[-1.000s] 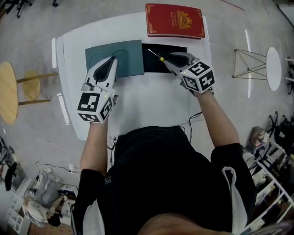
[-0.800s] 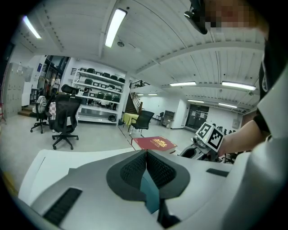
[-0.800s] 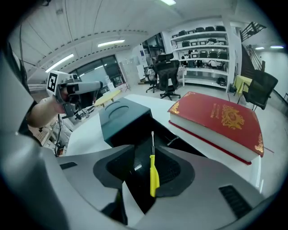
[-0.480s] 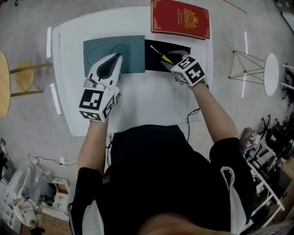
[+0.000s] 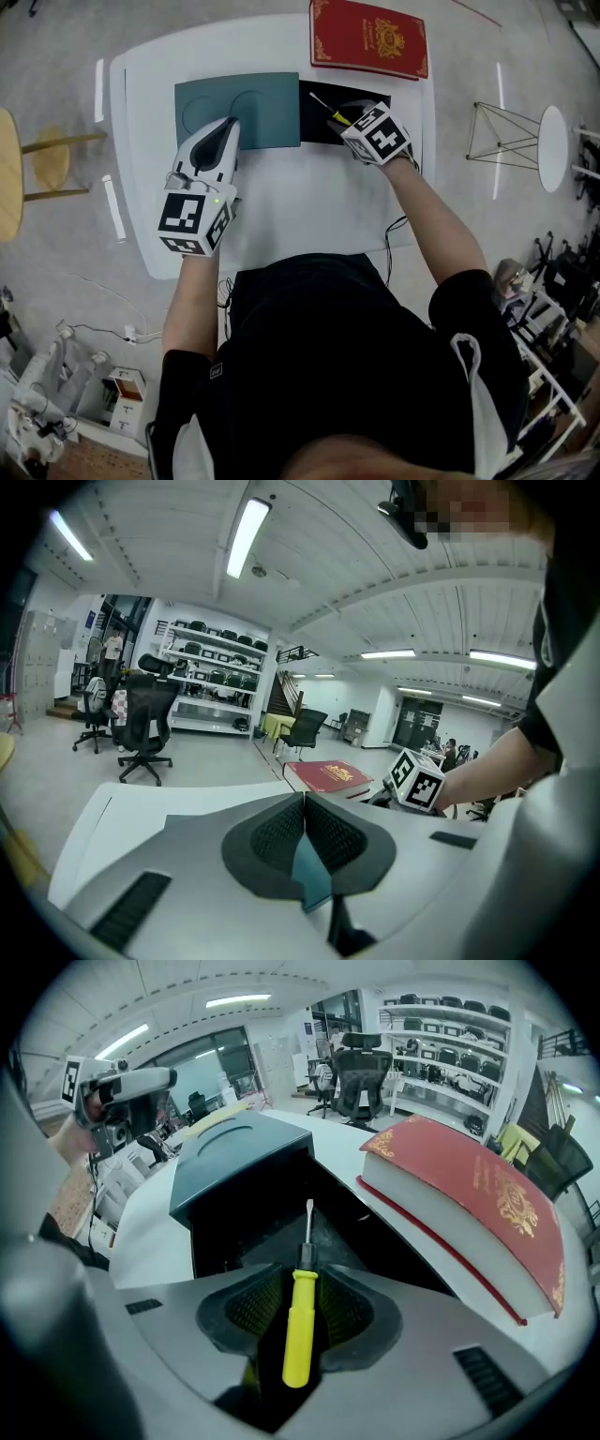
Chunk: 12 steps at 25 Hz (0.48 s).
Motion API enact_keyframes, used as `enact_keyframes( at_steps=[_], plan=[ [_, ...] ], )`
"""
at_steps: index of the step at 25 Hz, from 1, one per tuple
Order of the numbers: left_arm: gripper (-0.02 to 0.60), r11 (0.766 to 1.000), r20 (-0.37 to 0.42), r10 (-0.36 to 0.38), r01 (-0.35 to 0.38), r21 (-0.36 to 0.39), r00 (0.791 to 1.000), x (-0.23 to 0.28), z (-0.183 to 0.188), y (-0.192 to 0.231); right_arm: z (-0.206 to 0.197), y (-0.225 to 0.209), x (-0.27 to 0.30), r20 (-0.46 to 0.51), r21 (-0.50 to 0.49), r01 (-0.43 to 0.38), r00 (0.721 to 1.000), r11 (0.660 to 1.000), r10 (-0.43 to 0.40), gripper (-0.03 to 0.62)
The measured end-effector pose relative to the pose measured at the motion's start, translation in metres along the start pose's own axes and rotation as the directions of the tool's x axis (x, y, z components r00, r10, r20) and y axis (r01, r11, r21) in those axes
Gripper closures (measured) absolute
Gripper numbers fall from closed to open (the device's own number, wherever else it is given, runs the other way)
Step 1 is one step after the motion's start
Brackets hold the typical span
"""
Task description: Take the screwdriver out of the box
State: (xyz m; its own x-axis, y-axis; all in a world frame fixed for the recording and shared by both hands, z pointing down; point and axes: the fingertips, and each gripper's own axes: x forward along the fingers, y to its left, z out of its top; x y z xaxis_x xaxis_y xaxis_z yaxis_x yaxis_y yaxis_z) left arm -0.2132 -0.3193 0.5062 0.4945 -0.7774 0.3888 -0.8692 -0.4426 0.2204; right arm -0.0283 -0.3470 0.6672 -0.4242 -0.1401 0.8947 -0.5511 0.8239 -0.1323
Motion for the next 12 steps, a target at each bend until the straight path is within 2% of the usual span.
enact_keyframes(
  at_steps=[2, 9, 12],
  plan=[
    [0.565, 1.000, 0.004, 0.007, -0.007, -0.003, 1.000, -0.007, -0.001, 0.001, -0.001, -0.002, 0.001, -0.006, -0.016, 0.023, 1.000, 1.000, -0.023, 0.480],
    [0.565, 1.000, 0.040, 0.018, -0.018, -0.002, 0.999, -0.035, 0.005, -0.001, -0.002, 0.002, 0.001, -0.024, -0.077, 0.088, 0.996, 0.993, -0.090, 0.507],
    [0.565, 1.000, 0.063, 0.021, -0.022, 0.009, 0.998, -0.053, 0.011, -0.003, 0.000, 0.002, -0.008, -0.002, -0.068, 0.133, 0.991, 0.989, -0.133, 0.507]
  ],
)
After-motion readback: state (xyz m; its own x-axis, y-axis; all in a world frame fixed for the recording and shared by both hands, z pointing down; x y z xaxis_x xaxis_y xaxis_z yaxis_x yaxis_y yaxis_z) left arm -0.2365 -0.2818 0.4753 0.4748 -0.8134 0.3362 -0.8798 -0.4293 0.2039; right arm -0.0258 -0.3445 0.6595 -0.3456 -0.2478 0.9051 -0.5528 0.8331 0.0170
